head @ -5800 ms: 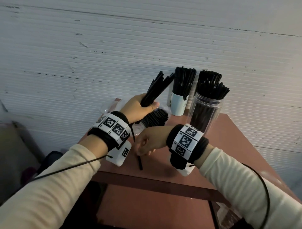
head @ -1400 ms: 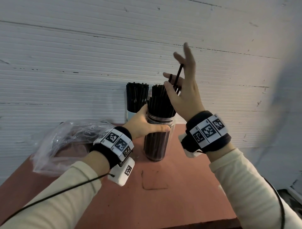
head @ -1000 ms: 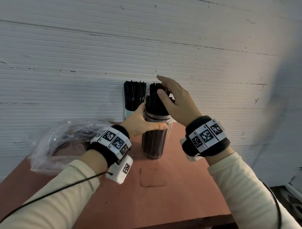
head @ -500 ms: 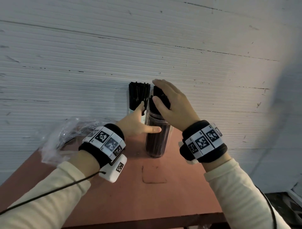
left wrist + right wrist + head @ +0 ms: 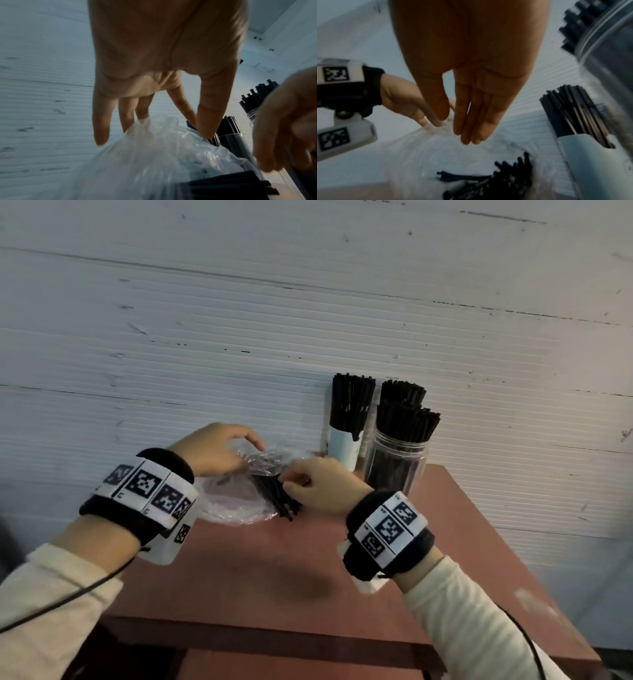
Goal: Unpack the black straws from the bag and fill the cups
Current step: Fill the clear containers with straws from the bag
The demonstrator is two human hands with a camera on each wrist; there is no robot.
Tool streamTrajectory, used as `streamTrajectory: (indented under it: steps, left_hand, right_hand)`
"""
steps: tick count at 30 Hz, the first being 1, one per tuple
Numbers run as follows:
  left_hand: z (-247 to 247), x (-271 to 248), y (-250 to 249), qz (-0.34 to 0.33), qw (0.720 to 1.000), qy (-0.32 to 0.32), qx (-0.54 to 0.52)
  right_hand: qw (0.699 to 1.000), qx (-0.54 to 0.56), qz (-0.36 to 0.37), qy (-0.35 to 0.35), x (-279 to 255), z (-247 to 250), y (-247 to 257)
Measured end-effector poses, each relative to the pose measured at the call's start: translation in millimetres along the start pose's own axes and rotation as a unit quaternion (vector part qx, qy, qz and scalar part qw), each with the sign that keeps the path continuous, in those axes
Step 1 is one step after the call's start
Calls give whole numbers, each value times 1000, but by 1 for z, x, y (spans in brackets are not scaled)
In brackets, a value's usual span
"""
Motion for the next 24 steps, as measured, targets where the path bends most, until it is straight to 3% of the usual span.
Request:
streamTrajectory:
  steps: [3, 6, 9, 12, 20, 24]
  left_hand:
    - [-4, -4, 6, -24, 1000, 18, -2]
    - [-5, -3, 11, -26, 999, -12, -18]
    - [0, 3, 13, -36, 995, -76, -62]
    - [6, 5, 10, -49, 986, -126, -93]
    - [-3, 17, 12, -63, 974, -113, -185]
    - [-1, 22, 13, -66, 970, -117, -202]
  right_hand:
    - [991, -53, 9, 120, 9, -34, 5]
    - [983, -80, -2, 167, 21, -55, -3]
    - [974, -158, -13, 160, 35, -62, -20]
    - [970, -194, -71, 126, 43, -59, -42]
    - [969, -158, -157, 105, 59, -57, -67]
    - [970, -148, -158, 109, 67, -58, -67]
Point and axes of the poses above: each hand's wrist, its own x-axis towards the middle knuckle, its own z-axis out of the back of the hand, y = z × x, the point moved 6 cm from there along x, towards the middle knuckle, and after that the axes turned 3 degrees about -y, right-handed, at the moved point
